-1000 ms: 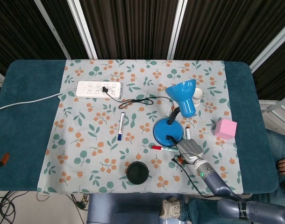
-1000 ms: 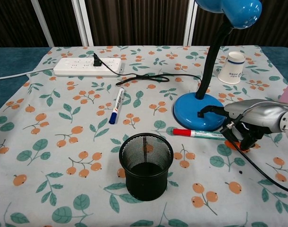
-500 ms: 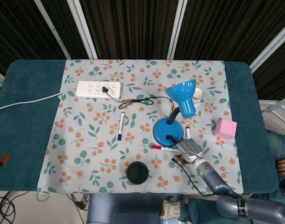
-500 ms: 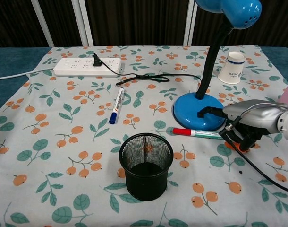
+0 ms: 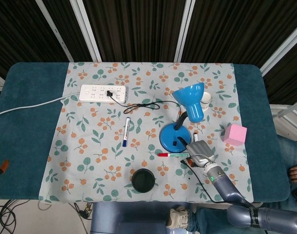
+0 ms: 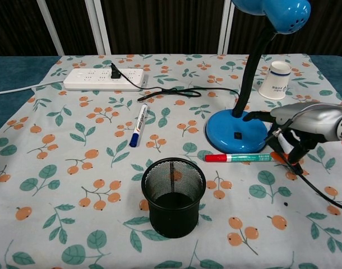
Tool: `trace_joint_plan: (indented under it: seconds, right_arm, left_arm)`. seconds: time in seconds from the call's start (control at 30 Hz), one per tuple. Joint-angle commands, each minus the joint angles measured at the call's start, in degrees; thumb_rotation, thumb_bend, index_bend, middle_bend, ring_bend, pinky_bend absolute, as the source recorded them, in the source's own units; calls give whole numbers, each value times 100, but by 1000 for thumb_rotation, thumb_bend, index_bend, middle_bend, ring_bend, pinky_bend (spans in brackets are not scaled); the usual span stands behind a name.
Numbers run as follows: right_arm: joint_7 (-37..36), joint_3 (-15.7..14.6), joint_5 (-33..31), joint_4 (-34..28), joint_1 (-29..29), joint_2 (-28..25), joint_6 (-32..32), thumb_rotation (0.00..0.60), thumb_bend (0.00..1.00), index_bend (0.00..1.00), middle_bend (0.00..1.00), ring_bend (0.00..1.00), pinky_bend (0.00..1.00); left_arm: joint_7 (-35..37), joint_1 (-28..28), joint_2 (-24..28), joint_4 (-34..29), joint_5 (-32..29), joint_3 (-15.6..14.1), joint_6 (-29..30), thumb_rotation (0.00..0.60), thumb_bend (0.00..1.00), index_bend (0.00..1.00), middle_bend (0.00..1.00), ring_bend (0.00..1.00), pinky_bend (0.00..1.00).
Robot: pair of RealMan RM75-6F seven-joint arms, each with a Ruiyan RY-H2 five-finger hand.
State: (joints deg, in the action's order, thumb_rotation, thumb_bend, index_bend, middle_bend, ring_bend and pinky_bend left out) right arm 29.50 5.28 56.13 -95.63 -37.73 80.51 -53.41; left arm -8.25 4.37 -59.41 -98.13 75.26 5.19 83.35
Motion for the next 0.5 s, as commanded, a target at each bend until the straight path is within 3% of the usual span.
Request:
trace_joint_plan:
  seconds: [0.03, 0.2, 0.27, 0.3, 0.33, 0.37, 0.5]
  right_arm:
    - [-134, -23, 334, -405, 322, -393, -596, 600, 443, 12, 246, 259, 1000]
    - [-310, -241, 777, -827, 839, -958, -1350, 600, 346, 0, 102, 103, 970]
    - [-430, -394, 1034, -925, 1088, -1199, -1647, 600, 338, 0, 69, 67, 534]
    - [-497, -447, 1148, -932, 1199, -1278, -1795, 600, 337, 0, 67, 65, 485]
    - [-573, -493, 1267, -912, 1313, -1338, -1959, 600, 337, 0, 57, 58, 151]
    - [-663, -542, 1383, -870, 1450, -1390, -2156, 600, 336, 0, 51, 58, 26]
    - [-1185, -739, 1791, -619, 1944, -1477, -2770, 600, 335, 0, 18, 42, 0]
  left_arm:
    - [6, -5, 6, -5, 11, -2, 10, 600, 279, 58, 48, 0, 79]
    - [-16, -10, 5, -23, 35, -17, 19, 600, 280, 58, 48, 0, 79]
    - [-54, -4, -7, -32, 38, -23, 12, 600, 279, 58, 49, 0, 79]
    - [-72, -1, -13, -36, 40, -27, 9, 600, 279, 58, 48, 0, 79]
    - [-92, 3, -20, -42, 44, -32, 5, 600, 279, 58, 49, 0, 79]
    - [-113, 5, -27, -49, 48, -37, 4, 600, 279, 58, 49, 0, 79]
    - [-202, 12, -50, -73, 74, -58, 4, 600, 279, 57, 48, 0, 79]
